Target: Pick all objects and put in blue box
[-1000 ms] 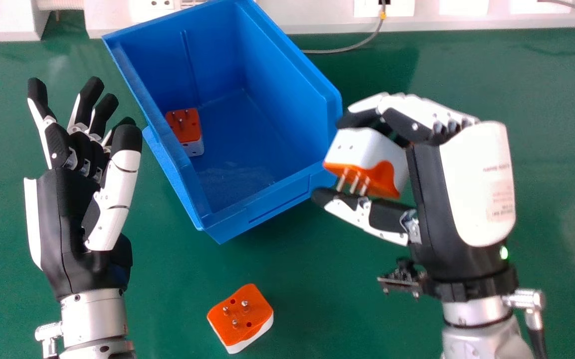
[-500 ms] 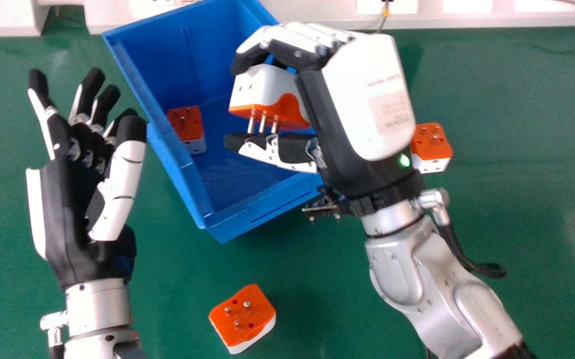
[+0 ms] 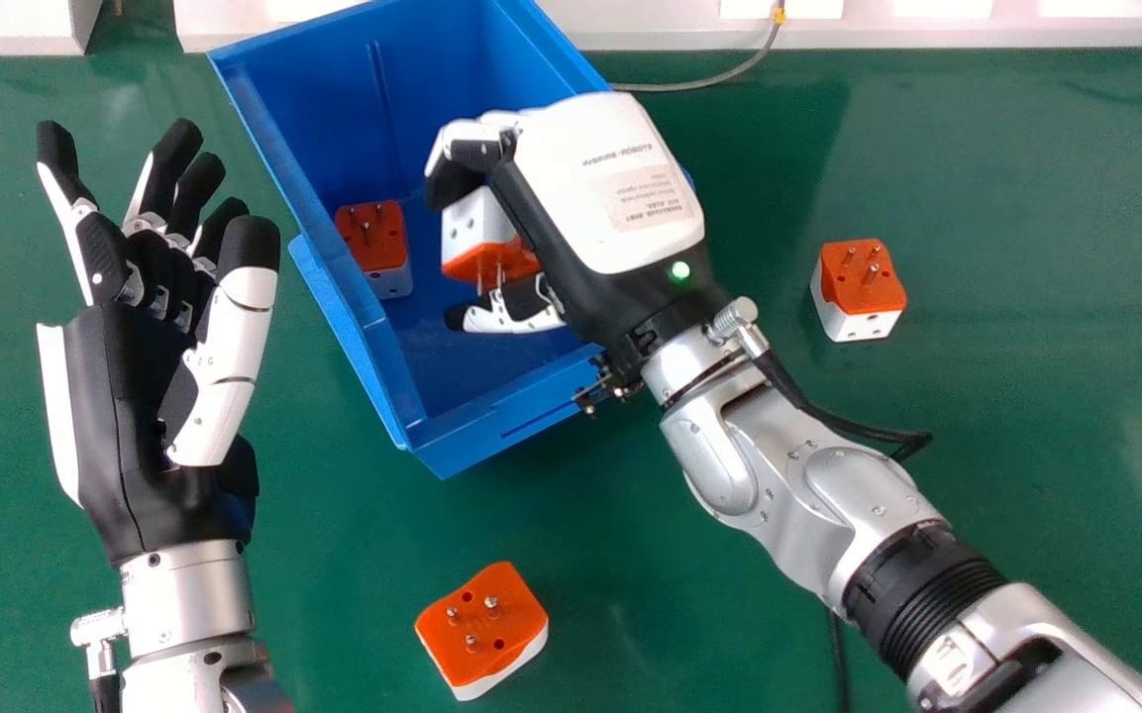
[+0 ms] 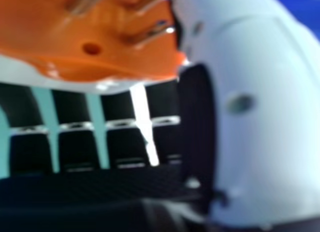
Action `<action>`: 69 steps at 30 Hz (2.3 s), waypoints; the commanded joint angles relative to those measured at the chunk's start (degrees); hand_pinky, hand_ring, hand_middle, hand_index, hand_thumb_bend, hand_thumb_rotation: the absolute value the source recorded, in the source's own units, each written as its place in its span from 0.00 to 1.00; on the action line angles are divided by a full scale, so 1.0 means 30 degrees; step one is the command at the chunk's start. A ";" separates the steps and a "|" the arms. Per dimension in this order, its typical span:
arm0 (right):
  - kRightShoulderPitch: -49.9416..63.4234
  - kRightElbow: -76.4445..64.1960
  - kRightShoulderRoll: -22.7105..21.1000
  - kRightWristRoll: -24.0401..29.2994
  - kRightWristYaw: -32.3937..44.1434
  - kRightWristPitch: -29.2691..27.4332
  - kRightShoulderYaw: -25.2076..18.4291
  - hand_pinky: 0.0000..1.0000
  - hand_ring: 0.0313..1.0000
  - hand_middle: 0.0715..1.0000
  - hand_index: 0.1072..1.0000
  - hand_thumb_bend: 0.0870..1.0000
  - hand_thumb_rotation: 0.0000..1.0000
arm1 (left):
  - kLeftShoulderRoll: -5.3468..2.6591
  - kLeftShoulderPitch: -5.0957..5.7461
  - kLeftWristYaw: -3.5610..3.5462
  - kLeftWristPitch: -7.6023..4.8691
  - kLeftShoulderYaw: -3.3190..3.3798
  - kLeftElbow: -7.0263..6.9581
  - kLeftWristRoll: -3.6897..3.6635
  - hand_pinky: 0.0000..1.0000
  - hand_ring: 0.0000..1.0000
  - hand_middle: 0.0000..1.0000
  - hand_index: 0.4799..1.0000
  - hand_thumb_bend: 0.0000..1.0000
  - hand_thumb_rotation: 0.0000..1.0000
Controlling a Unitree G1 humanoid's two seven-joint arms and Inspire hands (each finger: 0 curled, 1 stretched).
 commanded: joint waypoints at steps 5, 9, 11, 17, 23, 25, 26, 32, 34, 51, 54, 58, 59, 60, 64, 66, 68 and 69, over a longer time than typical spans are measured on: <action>0.0715 -0.2993 -0.0300 -0.0863 0.0214 0.2404 0.0516 0.63 0.77 0.84 0.63 0.68 0.08 | 0.0123 -0.0021 -0.0193 -0.0394 -0.0009 -0.0250 -0.0106 0.85 0.90 0.90 0.77 0.67 0.47; 0.1334 -0.4085 -0.0428 -0.0869 -0.0538 0.2777 0.0504 0.84 0.96 0.98 0.79 0.84 0.12 | 0.0101 0.0062 -0.0193 -0.0311 -0.0036 -0.0408 -0.0140 0.85 0.90 0.91 0.77 0.66 0.47; 0.1625 -0.4764 -0.0559 -0.0850 -0.0820 0.2793 0.0406 0.95 0.99 0.99 0.88 0.90 0.14 | 0.0117 0.0112 -0.0274 -0.0352 -0.0044 -0.0380 -0.0217 0.86 0.90 0.90 0.78 0.66 0.47; 0.2921 -0.8525 -0.1590 -0.0488 0.0331 0.2488 0.0016 1.00 1.00 1.00 1.00 0.91 0.27 | 0.0111 0.0230 -0.0570 -0.0210 -0.0100 -0.0495 -0.0479 0.86 0.90 0.91 0.79 0.66 0.46; 0.3483 -0.9485 -0.2267 -0.0399 -0.2619 0.0834 -0.0724 1.00 1.00 1.00 1.00 0.90 0.42 | 0.0111 0.0443 -0.0805 -0.0004 -0.0221 -0.0652 -0.0730 0.87 0.91 0.92 0.80 0.67 0.47; 0.3750 -0.9826 -0.2162 -0.0331 -0.3691 0.1129 -0.1451 1.00 1.00 1.00 1.00 0.90 0.47 | 0.0089 0.0477 -0.0866 0.0020 -0.0249 -0.0680 -0.0838 0.88 0.91 0.92 0.80 0.67 0.47; 0.3909 -1.0126 -0.2160 -0.0302 -0.4030 0.1472 -0.1918 1.00 1.00 1.00 1.00 0.90 0.49 | 0.0076 0.0497 -0.0899 0.0040 -0.0259 -0.0690 -0.0893 0.88 0.91 0.93 0.80 0.67 0.47; 0.4939 -1.2389 -0.2732 0.0143 -0.2191 0.3752 -0.4124 1.00 1.00 1.00 1.00 0.88 0.65 | 0.0025 0.0553 -0.0892 0.0097 -0.0277 -0.0735 -0.0943 0.87 0.91 0.93 0.80 0.66 0.46; 0.5320 -1.3387 -0.3055 0.0222 -0.0730 0.4977 -0.4815 1.00 1.00 1.00 1.00 0.89 0.69 | 0.0032 0.0591 -0.0900 0.0187 -0.0292 -0.0780 -0.0967 0.86 0.91 0.93 0.80 0.66 0.46; 0.4030 -1.2691 -0.7055 0.0582 1.0519 0.9841 -0.6248 1.00 1.00 1.00 1.00 1.00 0.44 | 0.0073 0.0414 -0.1102 0.0275 -0.0277 -0.0655 -0.1053 0.85 0.91 0.92 0.81 0.65 0.45; 0.2390 -0.9936 -0.7582 0.1262 1.3172 0.9533 -0.5433 1.00 1.00 1.00 1.00 1.00 0.41 | 0.0058 0.0364 -0.1100 0.0260 -0.0269 -0.0600 -0.1066 0.85 0.91 0.92 0.81 0.65 0.46; -0.0072 -0.4409 -0.7317 0.1842 1.4471 0.7527 -0.3973 1.00 1.00 1.00 1.00 1.00 0.34 | 0.0064 0.0380 -0.1225 0.0171 -0.0270 -0.0571 -0.1110 0.85 0.91 0.93 0.81 0.65 0.46; -0.0569 -0.3217 -0.7181 0.1966 1.4762 0.7071 -0.3625 1.00 1.00 1.00 1.00 1.00 0.31 | 0.0040 0.0405 -0.1218 0.0138 -0.0257 -0.0590 -0.1082 0.86 0.91 0.93 0.81 0.65 0.46; -0.0981 -0.2218 -0.7080 0.2039 1.4944 0.6656 -0.3273 1.00 1.00 1.00 1.00 1.00 0.29 | 0.0025 0.0430 -0.1215 0.0093 -0.0242 -0.0601 -0.1062 0.86 0.91 0.93 0.81 0.65 0.46; -0.2233 0.1131 -0.6284 0.2425 1.5994 0.5787 -0.2178 1.00 1.00 1.00 1.00 1.00 0.27 | -0.0014 0.0503 -0.1215 0.0141 -0.0169 -0.0725 -0.1232 0.86 0.91 0.93 0.81 0.64 0.46; -0.2610 0.2476 -0.5874 0.2461 1.6112 0.5417 -0.1657 0.99 1.00 1.00 0.98 1.00 0.23 | -0.0052 0.0499 -0.1199 0.0213 -0.0162 -0.0767 -0.1277 0.87 0.92 0.93 0.81 0.65 0.46; -0.2893 0.3817 -0.5437 0.2421 1.5967 0.4989 -0.1095 0.93 1.00 1.00 0.96 1.00 0.22 | -0.0060 0.0478 -0.1177 0.0214 -0.0189 -0.0759 -0.1195 0.86 0.91 0.92 0.81 0.65 0.45; -0.3021 0.4554 -0.5209 0.2467 1.5816 0.4788 -0.0876 0.91 1.00 1.00 0.95 1.00 0.22 | -0.0054 0.0475 -0.1160 0.0202 -0.0209 -0.0740 -0.1123 0.86 0.91 0.92 0.81 0.65 0.45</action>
